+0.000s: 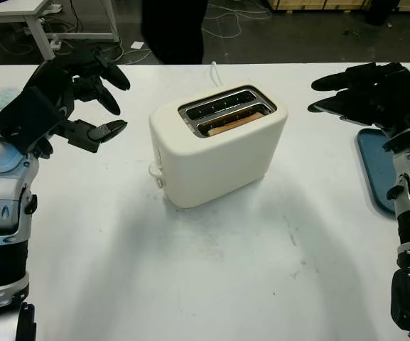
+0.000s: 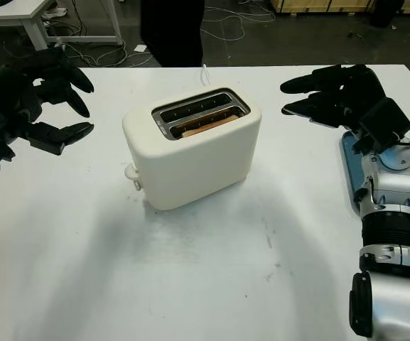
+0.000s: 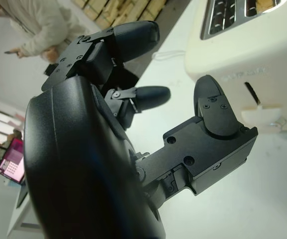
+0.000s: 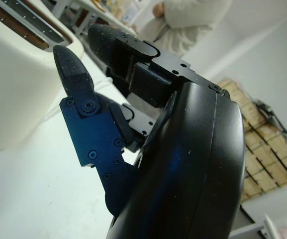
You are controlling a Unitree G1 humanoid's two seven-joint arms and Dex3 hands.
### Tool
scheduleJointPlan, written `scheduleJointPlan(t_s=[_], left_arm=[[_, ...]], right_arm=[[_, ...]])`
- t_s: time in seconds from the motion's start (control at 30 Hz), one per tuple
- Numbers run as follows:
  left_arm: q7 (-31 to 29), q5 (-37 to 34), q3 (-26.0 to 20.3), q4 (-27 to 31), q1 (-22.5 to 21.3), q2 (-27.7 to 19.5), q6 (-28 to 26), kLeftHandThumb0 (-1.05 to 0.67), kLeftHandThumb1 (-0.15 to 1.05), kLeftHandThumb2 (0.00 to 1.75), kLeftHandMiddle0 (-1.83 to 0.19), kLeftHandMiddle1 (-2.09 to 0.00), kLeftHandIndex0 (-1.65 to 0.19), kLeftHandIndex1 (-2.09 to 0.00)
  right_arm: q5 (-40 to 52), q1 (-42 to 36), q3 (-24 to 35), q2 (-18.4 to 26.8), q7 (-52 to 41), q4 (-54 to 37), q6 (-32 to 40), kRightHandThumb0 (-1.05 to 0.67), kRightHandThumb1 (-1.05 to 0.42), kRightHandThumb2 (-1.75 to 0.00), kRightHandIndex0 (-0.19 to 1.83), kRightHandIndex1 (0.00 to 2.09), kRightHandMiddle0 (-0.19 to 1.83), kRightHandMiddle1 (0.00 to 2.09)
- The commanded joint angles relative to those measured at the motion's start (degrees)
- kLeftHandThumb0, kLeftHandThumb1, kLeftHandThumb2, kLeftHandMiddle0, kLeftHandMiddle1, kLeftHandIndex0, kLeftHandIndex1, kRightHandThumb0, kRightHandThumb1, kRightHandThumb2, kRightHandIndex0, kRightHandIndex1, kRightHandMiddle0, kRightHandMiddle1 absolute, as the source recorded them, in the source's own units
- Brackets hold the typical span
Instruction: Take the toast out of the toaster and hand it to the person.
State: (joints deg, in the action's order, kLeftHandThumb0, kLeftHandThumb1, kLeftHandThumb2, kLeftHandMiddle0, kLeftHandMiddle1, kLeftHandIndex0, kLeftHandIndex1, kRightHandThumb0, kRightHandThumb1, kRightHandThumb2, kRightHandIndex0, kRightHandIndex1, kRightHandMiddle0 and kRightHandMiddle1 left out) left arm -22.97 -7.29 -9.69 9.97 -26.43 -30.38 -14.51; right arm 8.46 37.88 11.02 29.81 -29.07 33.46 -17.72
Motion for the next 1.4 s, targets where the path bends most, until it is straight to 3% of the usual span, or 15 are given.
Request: scheduleJointPlan(t_s=[0.0,0.43,0.6,0.8,1.07,1.37], left_arm=[[-0.29,0.41,0.14,0.42,-0.65,-1.0,-0.69,0.01,0.15,1.16,-0.37,-1.54,-0.34,-1.41],[-0.46,0.2,0.62,-0.27,-1.14,-1.23,-0.84,-0.09,0.16,1.15,-0.35,-1.57,-0.31,-1.42],[-0.81,-0.83,0.38,0.0,-1.23,-0.99,-1.89,0.03,0.07,1.21,-0.38,-1.62,-0.3,-1.47],[-0.84,-0.49,0.41,0.19,-1.35,-1.1,-2.51,0.06,0.06,1.25,-0.45,-1.63,-0.35,-1.5],[-1.03,-0.3,0.35,-0.86,-1.26,-0.72,0.43,0.06,0.05,1.29,-0.59,-1.54,-0.5,-1.46],[-0.85,0.02,0.1,-2.18,-1.16,-0.57,2.64,0.04,0.03,1.3,-0.65,-1.52,-0.55,-1.44]], right_arm=[[0.5,-0.99,0.2,-0.3,0.27,-0.95,1.0,-0.43,-0.74,0.0,1.26,0.0,1.15,0.0],[-0.84,-1.92,-0.2,0.01,2.32,-3.83,3.58,-0.55,-0.74,0.0,1.17,0.0,1.09,0.0],[-0.71,-1.52,-0.24,0.03,1.8,-2.86,2.57,-0.56,-0.75,0.0,1.17,0.0,1.09,0.0],[-0.82,-1.54,-0.28,0.01,2.12,-3.13,3.45,-0.54,-0.74,0.0,1.17,0.0,1.1,0.0],[-0.95,-1.76,-0.24,0.06,2.25,-3.54,2.95,-0.53,-0.74,0.0,1.18,0.01,1.1,0.0],[-0.5,-1.47,-0.12,-0.26,1.9,-2.76,2.52,-0.52,-0.74,0.0,1.18,0.0,1.1,0.0]])
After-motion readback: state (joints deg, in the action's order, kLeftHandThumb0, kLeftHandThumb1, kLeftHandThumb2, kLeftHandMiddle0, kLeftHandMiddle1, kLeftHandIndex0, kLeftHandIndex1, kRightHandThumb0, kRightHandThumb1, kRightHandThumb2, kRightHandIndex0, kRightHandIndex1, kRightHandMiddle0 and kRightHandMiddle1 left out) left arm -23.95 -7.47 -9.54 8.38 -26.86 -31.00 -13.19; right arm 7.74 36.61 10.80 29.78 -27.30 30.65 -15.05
